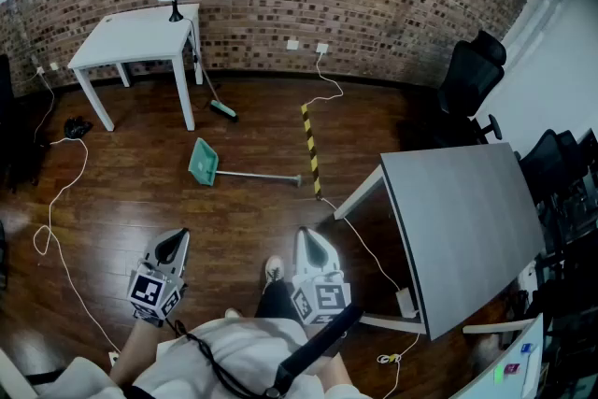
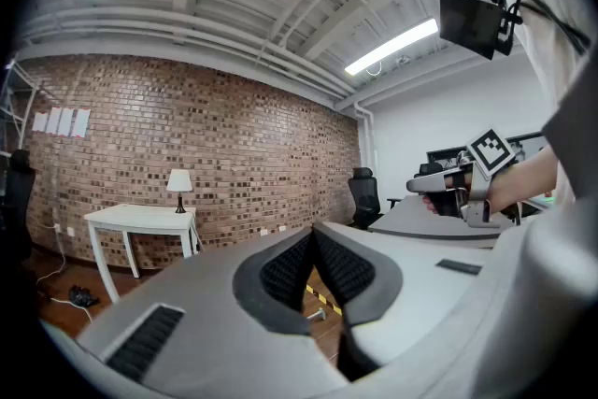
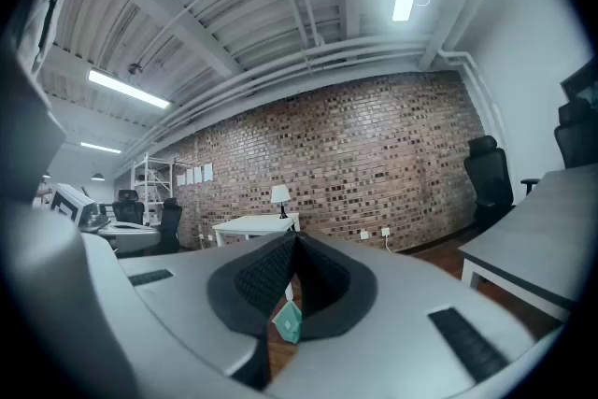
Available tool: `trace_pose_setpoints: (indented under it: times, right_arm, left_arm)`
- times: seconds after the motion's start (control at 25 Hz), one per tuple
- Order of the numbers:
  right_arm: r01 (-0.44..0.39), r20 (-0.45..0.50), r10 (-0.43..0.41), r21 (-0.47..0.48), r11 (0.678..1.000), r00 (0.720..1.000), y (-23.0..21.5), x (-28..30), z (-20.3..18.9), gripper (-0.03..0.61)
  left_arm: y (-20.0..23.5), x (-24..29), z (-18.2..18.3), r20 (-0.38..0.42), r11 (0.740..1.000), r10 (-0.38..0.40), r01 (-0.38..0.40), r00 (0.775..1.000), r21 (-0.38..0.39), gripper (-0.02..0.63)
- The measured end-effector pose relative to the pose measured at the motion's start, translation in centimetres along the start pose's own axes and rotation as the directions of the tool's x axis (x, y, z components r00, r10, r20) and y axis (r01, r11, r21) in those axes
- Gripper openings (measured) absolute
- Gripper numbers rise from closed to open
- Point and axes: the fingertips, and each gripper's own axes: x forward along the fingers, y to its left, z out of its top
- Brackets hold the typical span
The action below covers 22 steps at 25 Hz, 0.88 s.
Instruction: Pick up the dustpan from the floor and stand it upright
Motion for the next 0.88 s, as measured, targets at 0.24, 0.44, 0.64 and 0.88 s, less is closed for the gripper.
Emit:
trace_pose_setpoints:
  times: [0.24,0.44,0.64,0.88]
  right_arm:
    - [-0.006,-0.002,0.006,-0.012,1.0,1.0,-3.8,6.0,-0.5,-0.005]
    - [-0.028,-0.012,0.027,-0.051,0.998,1.0,-8.4,13.6,0.6,-0.005]
    - [-0.061,-0.028,0.058,-0.115,0.991,0.998,-14.1,22.1,3.1,-0.004]
    - [-0.069,-0.006,0.069,-0.132,0.989,0.998,-20.7,29.9,6.3,-0.004]
  left_arm:
    - [2.5,6.0,-0.5,-0.012,1.0,-0.001,0.001,1.0,0.011,0.011]
    - [5.8,13.4,0.5,-0.016,0.999,0.038,-0.038,0.999,0.016,0.011]
    - [8.8,23.1,2.6,-0.012,0.996,0.084,-0.083,0.996,0.032,0.011]
    - [11.2,31.3,4.7,-0.008,0.99,0.124,-0.123,0.992,0.07,0.011]
